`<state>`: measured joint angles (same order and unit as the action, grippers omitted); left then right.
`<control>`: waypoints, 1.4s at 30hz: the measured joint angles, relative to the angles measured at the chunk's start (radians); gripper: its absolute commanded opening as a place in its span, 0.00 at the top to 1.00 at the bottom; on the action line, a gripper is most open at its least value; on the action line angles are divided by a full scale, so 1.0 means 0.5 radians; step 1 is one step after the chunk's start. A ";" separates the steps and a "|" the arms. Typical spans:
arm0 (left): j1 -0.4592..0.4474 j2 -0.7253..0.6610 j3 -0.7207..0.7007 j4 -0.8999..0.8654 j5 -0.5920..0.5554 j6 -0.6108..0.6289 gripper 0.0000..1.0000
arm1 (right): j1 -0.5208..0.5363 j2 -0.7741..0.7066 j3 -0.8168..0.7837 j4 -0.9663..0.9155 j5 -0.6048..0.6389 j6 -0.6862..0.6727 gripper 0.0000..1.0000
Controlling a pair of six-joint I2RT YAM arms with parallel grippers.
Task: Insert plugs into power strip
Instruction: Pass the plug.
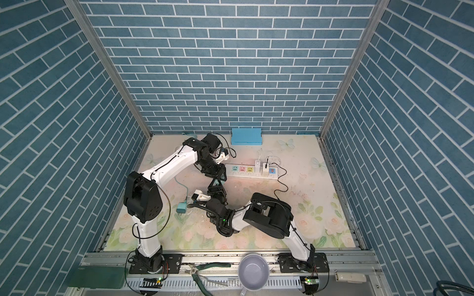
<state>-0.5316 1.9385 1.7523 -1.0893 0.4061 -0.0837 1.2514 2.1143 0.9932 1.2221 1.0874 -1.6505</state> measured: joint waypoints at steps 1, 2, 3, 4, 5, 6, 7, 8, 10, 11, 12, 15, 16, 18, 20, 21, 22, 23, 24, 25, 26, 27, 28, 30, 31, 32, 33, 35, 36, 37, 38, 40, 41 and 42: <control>-0.002 -0.008 -0.004 0.003 -0.001 0.000 0.76 | -0.002 0.000 0.001 0.008 -0.001 -0.008 0.55; -0.003 -0.018 -0.005 0.006 -0.003 0.000 0.76 | -0.005 0.000 0.001 0.017 -0.002 -0.011 0.56; -0.005 -0.021 -0.005 0.008 -0.003 0.000 0.76 | -0.007 0.000 0.001 0.027 -0.002 -0.012 0.57; -0.004 -0.022 -0.005 0.008 -0.002 -0.001 0.76 | -0.009 0.000 0.001 0.033 -0.004 -0.014 0.57; -0.004 -0.022 -0.004 0.010 -0.002 -0.001 0.76 | -0.011 0.000 0.001 0.038 -0.005 -0.015 0.58; -0.004 -0.022 -0.004 0.012 -0.003 -0.001 0.76 | -0.013 0.000 0.001 0.041 -0.006 -0.017 0.59; -0.004 -0.022 -0.004 0.014 -0.004 -0.001 0.76 | -0.014 0.001 0.001 0.047 -0.006 -0.018 0.59; -0.005 -0.023 -0.004 0.014 -0.004 0.000 0.76 | -0.015 0.002 0.001 0.055 -0.006 -0.023 0.60; -0.004 -0.025 -0.004 0.018 -0.004 -0.001 0.76 | -0.018 0.002 0.001 0.065 -0.005 -0.031 0.65; -0.004 -0.028 -0.005 0.020 -0.007 0.000 0.75 | -0.022 0.002 0.001 0.066 -0.007 -0.042 0.70; -0.005 -0.031 -0.005 0.024 -0.021 -0.001 0.76 | -0.024 0.002 0.001 0.057 -0.021 -0.104 0.77; -0.023 -0.028 -0.006 0.029 -0.085 -0.003 0.75 | -0.026 0.005 0.001 0.050 -0.030 -0.227 0.88; -0.022 -0.028 -0.005 0.029 -0.085 -0.004 0.75 | -0.028 0.007 0.001 0.060 -0.031 -0.232 0.91; -0.022 -0.028 -0.005 0.033 -0.084 -0.003 0.74 | -0.033 0.012 0.001 0.079 -0.031 -0.248 0.96; -0.022 -0.028 -0.005 0.043 -0.082 -0.003 0.63 | -0.037 0.017 0.001 0.092 -0.031 -0.258 0.99; -0.022 -0.028 -0.005 0.048 -0.079 -0.003 0.56 | -0.039 0.017 0.001 0.096 -0.031 -0.262 1.00; -0.021 -0.029 -0.005 0.053 -0.079 -0.003 0.55 | -0.040 0.017 0.001 0.099 -0.031 -0.266 1.00; -0.020 -0.029 -0.005 0.061 -0.075 -0.003 0.53 | -0.043 0.017 0.001 0.099 -0.031 -0.271 1.00; -0.017 -0.029 -0.005 0.068 -0.066 -0.004 0.46 | -0.044 0.017 0.001 0.099 -0.031 -0.272 1.00; -0.013 -0.029 -0.006 0.071 -0.048 -0.009 0.41 | -0.047 0.017 0.001 0.108 -0.021 -0.259 1.00; -0.002 -0.030 -0.011 0.066 -0.024 -0.017 0.36 | -0.052 0.017 0.001 0.127 -0.002 -0.242 1.00; 0.012 -0.032 -0.018 0.072 0.002 -0.029 0.06 | -0.060 0.016 0.002 0.136 0.008 -0.214 1.00; 0.027 -0.032 -0.021 0.084 0.020 -0.042 0.00 | -0.066 0.014 0.002 0.135 0.018 -0.185 1.00; 0.072 -0.033 -0.034 0.107 0.049 -0.054 0.00 | -0.079 -0.001 0.002 0.092 0.047 -0.099 1.00; 0.095 -0.033 -0.040 0.114 0.063 -0.058 0.00 | -0.085 -0.014 0.002 0.063 0.059 -0.057 1.00; 0.123 -0.033 -0.048 0.131 0.106 -0.072 0.00 | -0.092 -0.039 0.002 0.017 0.053 -0.007 1.00; 0.140 -0.033 -0.049 0.140 0.143 -0.073 0.00 | -0.096 -0.066 0.002 -0.031 0.040 0.050 1.00; 0.155 -0.042 -0.048 0.149 0.185 -0.080 0.00 | -0.098 -0.124 0.002 -0.138 0.035 0.166 1.00; 0.159 -0.053 -0.046 0.153 0.190 -0.083 0.00 | -0.101 -0.166 0.002 -0.229 0.025 0.254 1.00; 0.164 -0.068 -0.045 0.160 0.192 -0.091 0.00 | -0.107 -0.212 0.002 -0.345 0.017 0.365 1.00; 0.175 -0.095 -0.045 0.174 0.168 -0.108 0.00 | -0.116 -0.268 0.002 -0.502 0.026 0.499 1.00; 0.235 -0.172 -0.052 0.237 0.109 -0.143 0.00 | -0.158 -0.409 0.017 -0.935 0.031 0.863 1.00; 0.294 -0.233 -0.069 0.270 0.080 -0.169 0.00 | -0.192 -0.479 0.053 -1.193 0.021 1.061 1.00; 0.356 -0.298 -0.092 0.306 0.048 -0.197 0.01 | -0.240 -0.549 0.115 -1.479 -0.008 1.304 1.00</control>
<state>-0.3534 1.7893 1.7061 -0.9363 0.4301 -0.1822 1.1316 1.8400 1.0508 0.4824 1.0836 -0.9985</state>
